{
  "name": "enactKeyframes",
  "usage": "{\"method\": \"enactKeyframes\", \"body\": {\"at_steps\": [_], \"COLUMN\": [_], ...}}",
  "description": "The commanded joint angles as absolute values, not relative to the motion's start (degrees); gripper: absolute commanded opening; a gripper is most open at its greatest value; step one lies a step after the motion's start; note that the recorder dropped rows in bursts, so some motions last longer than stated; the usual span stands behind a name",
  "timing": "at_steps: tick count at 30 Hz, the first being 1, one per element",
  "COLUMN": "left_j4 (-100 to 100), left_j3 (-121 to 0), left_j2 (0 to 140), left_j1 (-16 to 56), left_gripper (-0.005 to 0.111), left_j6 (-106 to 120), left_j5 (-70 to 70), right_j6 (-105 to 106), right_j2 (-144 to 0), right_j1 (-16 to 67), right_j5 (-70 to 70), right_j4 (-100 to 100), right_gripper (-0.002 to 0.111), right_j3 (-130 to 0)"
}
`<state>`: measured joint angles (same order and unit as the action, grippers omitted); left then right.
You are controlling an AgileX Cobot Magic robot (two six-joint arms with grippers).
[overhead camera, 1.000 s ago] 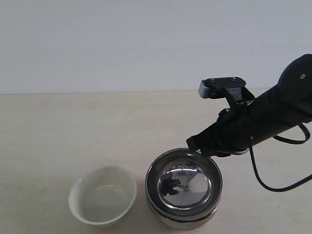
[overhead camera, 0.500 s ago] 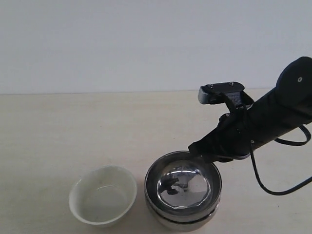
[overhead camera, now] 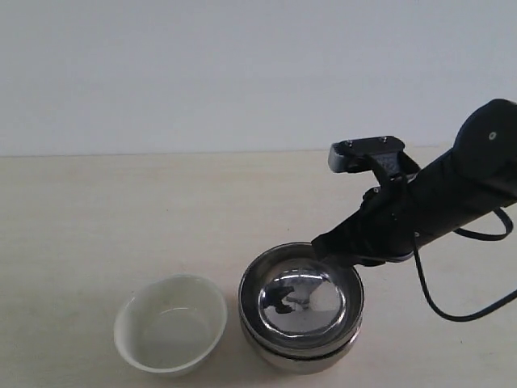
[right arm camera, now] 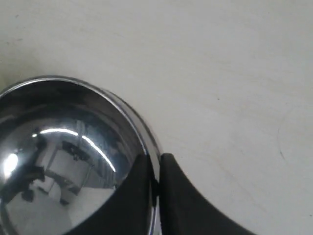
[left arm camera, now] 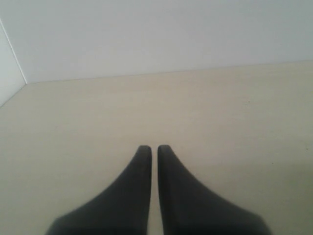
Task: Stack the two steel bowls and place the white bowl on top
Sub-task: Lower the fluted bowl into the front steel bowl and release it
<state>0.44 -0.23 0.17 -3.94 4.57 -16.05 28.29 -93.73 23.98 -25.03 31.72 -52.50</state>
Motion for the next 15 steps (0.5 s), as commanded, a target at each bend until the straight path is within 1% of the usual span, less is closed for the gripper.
{"method": "enactKeyframes", "body": {"at_steps": [1, 4, 8, 15], "left_j4": [0.0, 0.0, 0.0, 0.0], "left_j3": [0.0, 0.0, 0.0, 0.0], "left_j2": [0.0, 0.0, 0.0, 0.0], "left_j1": [-4.2, -4.2, -4.2, -4.2], "left_gripper": [0.004, 0.004, 0.004, 0.004], "left_j6": [4.79, 4.79, 4.79, 4.79], "left_j5": [-15.93, -15.93, -15.93, -15.93], "right_j6": [28.62, 29.32, 29.32, 27.55], "right_j2": [-88.69, -86.43, -86.01, -93.32], "right_j1": [23.96, 23.96, 23.96, 23.96], "right_j5": [-26.38, -30.33, -31.65, -30.71], "right_j4": [32.05, 34.66, 34.94, 30.81], "right_gripper": [0.0, 0.0, 0.0, 0.0], "right_j3": [-52.66, -52.66, -52.66, -52.66]}}
